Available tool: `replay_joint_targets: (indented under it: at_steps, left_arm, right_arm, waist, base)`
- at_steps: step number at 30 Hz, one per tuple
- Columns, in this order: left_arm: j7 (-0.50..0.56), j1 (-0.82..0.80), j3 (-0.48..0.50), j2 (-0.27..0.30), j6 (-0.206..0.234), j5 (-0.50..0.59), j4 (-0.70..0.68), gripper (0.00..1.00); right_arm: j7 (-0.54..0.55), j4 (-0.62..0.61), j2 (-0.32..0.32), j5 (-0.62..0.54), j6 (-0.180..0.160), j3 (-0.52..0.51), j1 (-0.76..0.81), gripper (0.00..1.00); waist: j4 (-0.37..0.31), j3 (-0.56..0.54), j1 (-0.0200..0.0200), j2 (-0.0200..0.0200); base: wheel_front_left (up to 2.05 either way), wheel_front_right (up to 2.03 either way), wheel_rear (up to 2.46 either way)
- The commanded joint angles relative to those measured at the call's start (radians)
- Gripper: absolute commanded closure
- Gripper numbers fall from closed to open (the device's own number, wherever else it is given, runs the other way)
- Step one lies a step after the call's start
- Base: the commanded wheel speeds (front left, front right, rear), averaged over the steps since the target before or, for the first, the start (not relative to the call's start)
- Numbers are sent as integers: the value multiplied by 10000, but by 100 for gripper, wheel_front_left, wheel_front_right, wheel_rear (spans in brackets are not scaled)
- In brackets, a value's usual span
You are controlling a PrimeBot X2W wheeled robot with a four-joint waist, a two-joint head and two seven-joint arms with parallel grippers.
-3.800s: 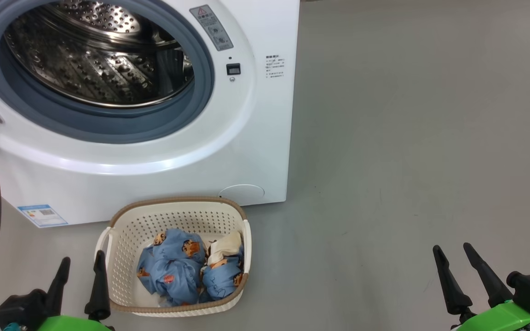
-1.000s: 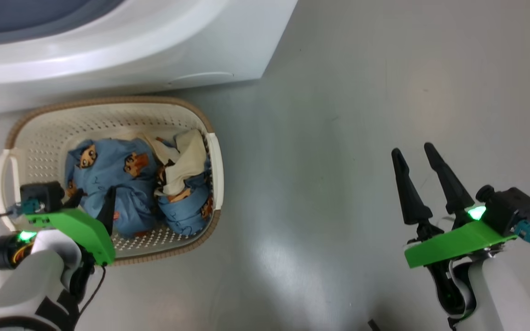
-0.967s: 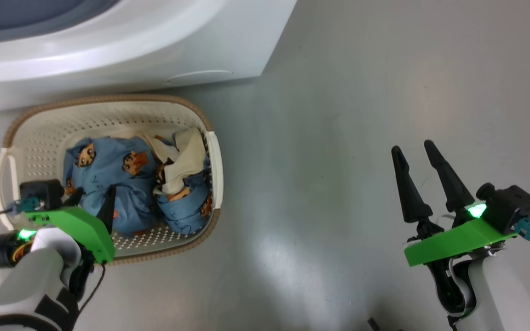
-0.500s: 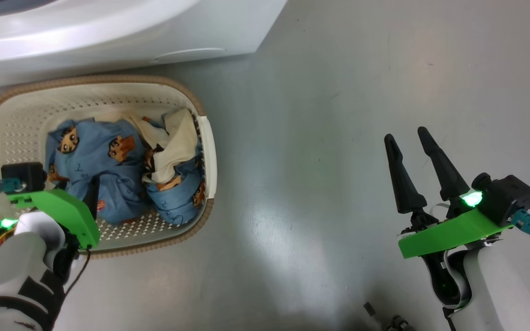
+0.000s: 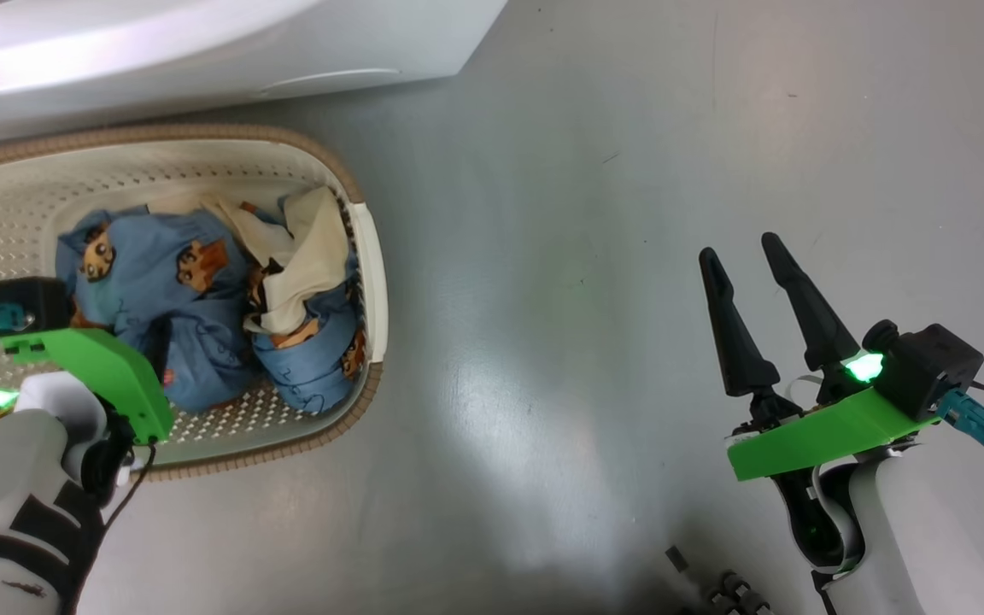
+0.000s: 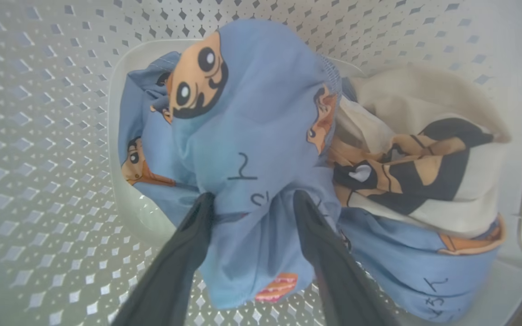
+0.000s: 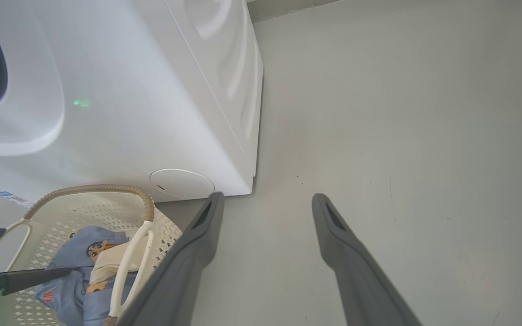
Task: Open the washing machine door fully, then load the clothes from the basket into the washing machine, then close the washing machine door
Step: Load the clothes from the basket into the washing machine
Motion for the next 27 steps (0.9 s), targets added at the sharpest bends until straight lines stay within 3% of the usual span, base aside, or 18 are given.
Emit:
replay_joint_targets:
  at_steps: [1,12,19,27]
  left_arm:
    - [-32,-24,94,447,-15,-74,-95,100]
    - [-846,328,-370,322,-15,-808,-283,100]
    - [-1746,850,-503,195,-15,-1232,-413,100]
    - [-1996,1420,-309,318,-15,-1069,-940,100]
  right_arm:
    - [-120,-208,46,-44,29,200,88,0]
    - [-120,-76,-91,-29,29,155,61,0]
    - [-120,83,-259,35,29,165,198,0]
    - [-120,314,-458,124,29,203,637,0]
  waist:
    - [-4,-22,0,0]
    - [243,-749,0,0]
    - [441,-1726,0,0]
    - [606,-2965,0,0]
  base:
    - [0,0,0]
    - [0,0,0]
    - [0,0,0]
    - [0,0,0]
